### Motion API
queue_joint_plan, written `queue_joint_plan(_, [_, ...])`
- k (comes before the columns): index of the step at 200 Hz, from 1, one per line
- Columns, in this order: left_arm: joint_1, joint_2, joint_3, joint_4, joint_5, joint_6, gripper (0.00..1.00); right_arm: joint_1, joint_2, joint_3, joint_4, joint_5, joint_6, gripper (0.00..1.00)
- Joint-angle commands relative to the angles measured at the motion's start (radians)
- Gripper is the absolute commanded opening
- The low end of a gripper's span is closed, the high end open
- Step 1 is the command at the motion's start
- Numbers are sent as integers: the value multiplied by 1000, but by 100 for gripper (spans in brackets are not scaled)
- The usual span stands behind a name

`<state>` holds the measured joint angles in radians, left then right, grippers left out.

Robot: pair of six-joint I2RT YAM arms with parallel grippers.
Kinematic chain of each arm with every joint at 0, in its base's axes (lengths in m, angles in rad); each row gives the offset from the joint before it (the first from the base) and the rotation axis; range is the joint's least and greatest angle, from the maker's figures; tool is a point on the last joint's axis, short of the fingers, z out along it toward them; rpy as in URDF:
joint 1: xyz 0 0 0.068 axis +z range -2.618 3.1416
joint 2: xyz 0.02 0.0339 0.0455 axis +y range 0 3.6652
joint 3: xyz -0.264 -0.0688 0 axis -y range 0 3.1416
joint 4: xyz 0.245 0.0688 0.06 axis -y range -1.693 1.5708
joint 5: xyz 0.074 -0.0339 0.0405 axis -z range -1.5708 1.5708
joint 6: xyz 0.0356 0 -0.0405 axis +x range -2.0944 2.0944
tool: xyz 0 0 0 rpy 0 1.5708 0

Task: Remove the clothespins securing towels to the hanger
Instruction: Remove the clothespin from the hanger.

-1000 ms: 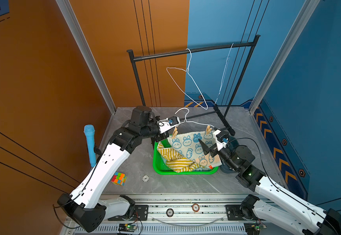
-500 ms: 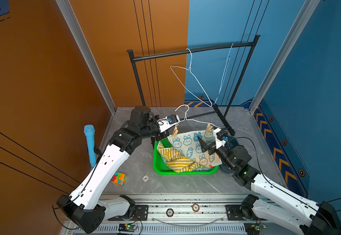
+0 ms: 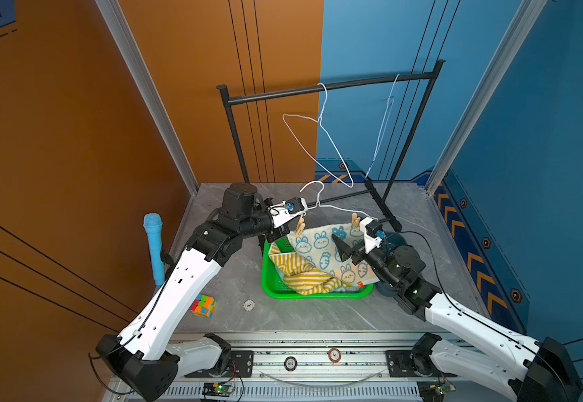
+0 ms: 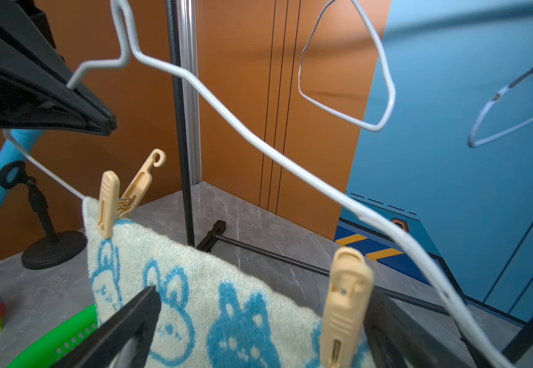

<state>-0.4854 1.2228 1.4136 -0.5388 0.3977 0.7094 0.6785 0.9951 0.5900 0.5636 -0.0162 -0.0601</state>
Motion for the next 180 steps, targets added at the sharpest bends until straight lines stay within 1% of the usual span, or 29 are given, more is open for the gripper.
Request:
queue_joint_plan(1, [-5,-29,-15,41,49,-7,0,-9,-2,38,33,-110,33,100])
queue_joint_plan(24, [-1,-30,-17,42,47,-7,0,-23,-21,55,-29,-154,-17,100])
queue_joint_plan(46, [4,-36,-20,42,53,-7,0,-52,-53,91,-178,-217,-123,100])
queue_joint_plan(70, [14,-44,-27,42,75,-2,0,-67,-63,180,-438,-271,-320,100])
queue_joint_plan(93, [21,-54,-32,42,83,-2,0,-67,-57,263,-635,-295,-487,100])
queue_joint_plan(115, [24,-60,-36,42,83,-2,0,-68,-43,330,-787,-288,-595,100])
queue_joint_plan(139, [24,-63,-42,42,85,-4,0,-66,-24,384,-909,-256,-671,100])
queue_joint_plan(180, [29,-66,-44,42,81,-2,0,-25,-17,419,-997,-147,-769,100])
